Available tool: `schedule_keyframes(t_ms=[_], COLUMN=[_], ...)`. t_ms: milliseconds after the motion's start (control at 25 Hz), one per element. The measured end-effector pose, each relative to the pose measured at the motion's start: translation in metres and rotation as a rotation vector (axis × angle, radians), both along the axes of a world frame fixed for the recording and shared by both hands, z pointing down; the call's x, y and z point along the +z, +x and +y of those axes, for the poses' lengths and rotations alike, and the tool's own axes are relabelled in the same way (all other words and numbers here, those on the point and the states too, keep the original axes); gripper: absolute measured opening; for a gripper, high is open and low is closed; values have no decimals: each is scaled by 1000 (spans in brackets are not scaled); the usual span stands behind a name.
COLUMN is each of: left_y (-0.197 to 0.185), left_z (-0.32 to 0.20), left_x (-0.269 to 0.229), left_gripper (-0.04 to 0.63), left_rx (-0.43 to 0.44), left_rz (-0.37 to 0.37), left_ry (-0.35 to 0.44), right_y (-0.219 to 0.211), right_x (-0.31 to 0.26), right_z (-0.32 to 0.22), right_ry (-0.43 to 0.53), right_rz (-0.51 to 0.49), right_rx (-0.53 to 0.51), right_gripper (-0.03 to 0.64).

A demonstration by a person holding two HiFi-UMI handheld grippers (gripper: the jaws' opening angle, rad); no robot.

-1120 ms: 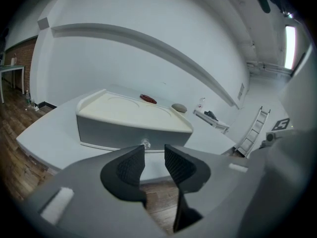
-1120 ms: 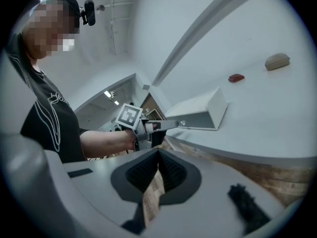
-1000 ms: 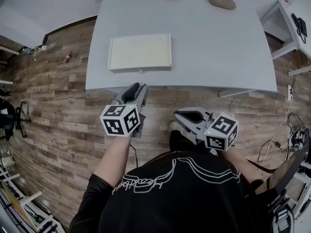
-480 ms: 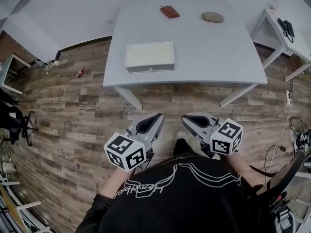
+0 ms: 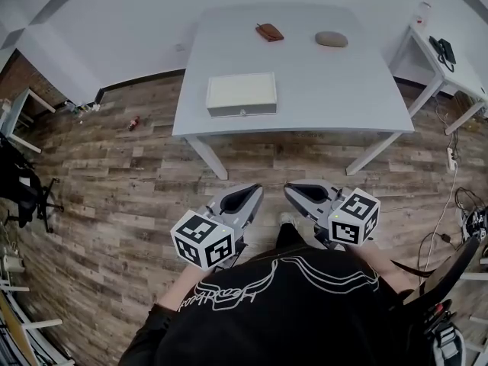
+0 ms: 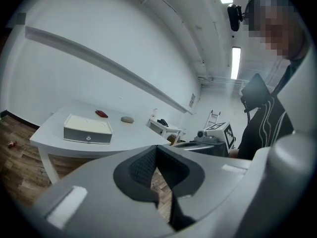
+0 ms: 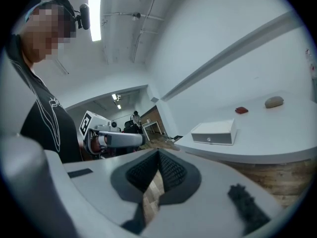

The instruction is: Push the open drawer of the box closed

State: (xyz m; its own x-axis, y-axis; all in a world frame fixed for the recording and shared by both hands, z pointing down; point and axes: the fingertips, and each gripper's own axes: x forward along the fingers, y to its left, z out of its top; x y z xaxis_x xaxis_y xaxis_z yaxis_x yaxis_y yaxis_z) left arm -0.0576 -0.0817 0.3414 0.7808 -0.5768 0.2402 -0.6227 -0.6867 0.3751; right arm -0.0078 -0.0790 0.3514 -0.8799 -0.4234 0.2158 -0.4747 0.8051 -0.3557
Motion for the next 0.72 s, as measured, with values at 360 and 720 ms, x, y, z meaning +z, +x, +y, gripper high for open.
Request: schedule_keyframes(t_ms=[360,720], left_y=[-9,-7], left_z=[13,38], left_x=[-9,-21], left_gripper=[8,8], left_rx=[-6,9], left_rz=[28,22], left_ry=[18,47], right_y=[-15,-18], right_x=[-17,-21], right_z=[14,39], right_ry=[30,51], right_rz=[10,20], right_rx=[-30,-9], right_gripper=[8,8])
